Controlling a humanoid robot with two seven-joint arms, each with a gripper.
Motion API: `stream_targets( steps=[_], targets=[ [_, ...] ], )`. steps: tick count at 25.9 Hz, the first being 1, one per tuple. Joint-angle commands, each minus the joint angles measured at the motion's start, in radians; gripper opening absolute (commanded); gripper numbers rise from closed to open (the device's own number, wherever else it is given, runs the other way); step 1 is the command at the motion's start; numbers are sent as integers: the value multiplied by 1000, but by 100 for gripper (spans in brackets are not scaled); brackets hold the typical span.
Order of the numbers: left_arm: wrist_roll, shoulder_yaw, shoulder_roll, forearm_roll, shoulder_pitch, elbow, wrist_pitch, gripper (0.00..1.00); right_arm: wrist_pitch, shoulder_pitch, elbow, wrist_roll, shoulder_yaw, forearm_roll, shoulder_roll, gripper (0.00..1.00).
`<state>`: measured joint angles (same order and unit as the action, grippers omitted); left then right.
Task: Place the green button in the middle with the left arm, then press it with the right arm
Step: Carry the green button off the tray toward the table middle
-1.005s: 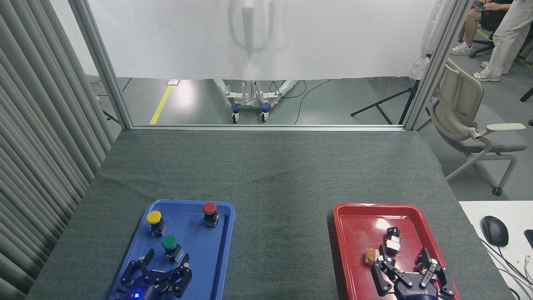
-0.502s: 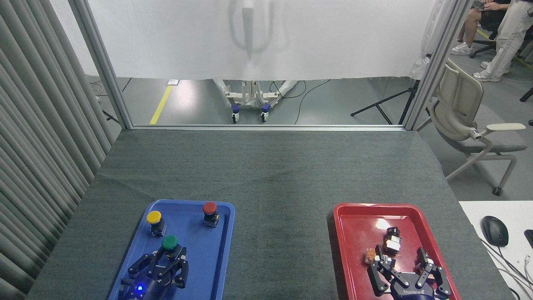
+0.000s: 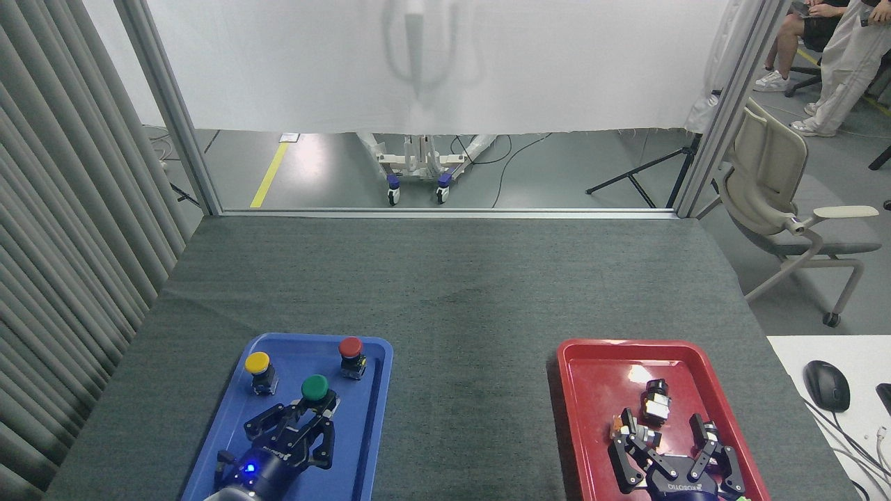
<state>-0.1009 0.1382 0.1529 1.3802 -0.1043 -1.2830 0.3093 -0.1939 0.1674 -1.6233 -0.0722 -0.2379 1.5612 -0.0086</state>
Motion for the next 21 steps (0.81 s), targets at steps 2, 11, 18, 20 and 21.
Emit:
stream_targets(
  steps=[2, 11, 18, 20, 21],
  targets=[
    [6, 155, -67, 5, -129, 71, -4, 0, 5, 0, 10, -6, 2, -3, 1, 100],
    [10, 294, -236, 48, -304, 386, -13, 0, 16, 7, 10, -6, 23, -12, -19, 100],
    [21, 359, -236, 53, -304, 389, -16, 0, 14, 9, 10, -9, 25, -20, -40, 99],
    [21, 360, -233, 53, -299, 398, -16, 0, 14, 9, 11, -9, 25, -20, -42, 99],
    [21, 360, -233, 53, -296, 401, -16, 0, 14, 9, 11, -9, 25, -20, -44, 99]
  ],
)
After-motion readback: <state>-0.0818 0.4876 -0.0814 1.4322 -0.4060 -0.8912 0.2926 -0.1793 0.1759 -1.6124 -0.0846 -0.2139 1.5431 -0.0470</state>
